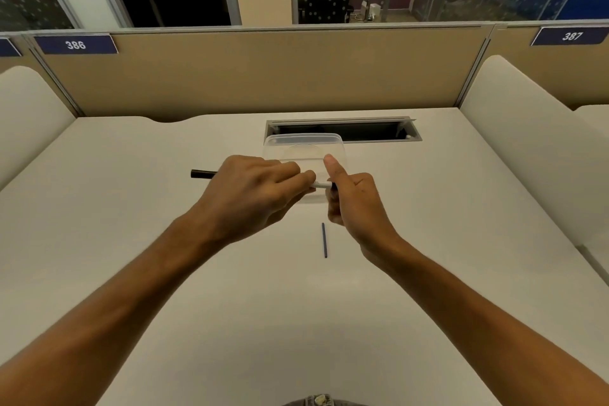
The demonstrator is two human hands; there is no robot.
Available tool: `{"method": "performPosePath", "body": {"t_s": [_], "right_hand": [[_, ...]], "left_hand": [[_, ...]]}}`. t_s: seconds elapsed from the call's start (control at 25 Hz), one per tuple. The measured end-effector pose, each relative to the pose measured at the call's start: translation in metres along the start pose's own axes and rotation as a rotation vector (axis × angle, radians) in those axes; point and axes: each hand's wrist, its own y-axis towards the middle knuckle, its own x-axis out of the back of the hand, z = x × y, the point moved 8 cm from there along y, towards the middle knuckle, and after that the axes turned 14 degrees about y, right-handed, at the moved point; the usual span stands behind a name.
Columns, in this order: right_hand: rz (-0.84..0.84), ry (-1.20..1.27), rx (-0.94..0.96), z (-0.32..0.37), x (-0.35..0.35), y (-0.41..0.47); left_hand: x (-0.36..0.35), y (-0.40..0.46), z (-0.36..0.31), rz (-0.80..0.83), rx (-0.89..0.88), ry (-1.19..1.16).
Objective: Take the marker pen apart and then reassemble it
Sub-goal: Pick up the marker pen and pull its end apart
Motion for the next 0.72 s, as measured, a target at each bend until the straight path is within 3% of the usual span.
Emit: {"method": "performPosePath", "body": {"t_s": [0.08, 0.2, 0.32, 0.48, 0.56, 0.64, 0.72], "right_hand": [[0.013, 0.024, -0.116, -0.010, 0.000, 0.002], [0.022, -0.042, 0.052, 0.002, 0.000, 0.001], [0.061, -0.067, 0.405, 0.033, -0.004, -0.007], [0.217, -0.419, 1.129, 0.076, -0.018, -0.046], [0.221, -0.492, 1.310, 0.080, -0.019, -0.056], [0.184, -0.493, 1.279, 0.080, -0.016, -0.051], [0.155, -0.441, 1.102, 0.076, -0.013, -0.042]], "left_hand": [[-0.002, -0.003, -0.002, -0.033, -0.031, 0.045], [-0.003, -0.004, 0.002, -0.017, 0.021, -0.054], [-0.002, 0.000, 0.015, 0.041, 0.196, -0.396], [-0.022, -0.003, 0.015, 0.424, 0.323, -1.179], [-0.023, -0.007, 0.012, 0.507, 0.310, -1.274], [-0.023, -0.007, 0.013, 0.453, 0.364, -1.208], [-0.016, -0.004, 0.018, 0.306, 0.405, -1.011]]}}
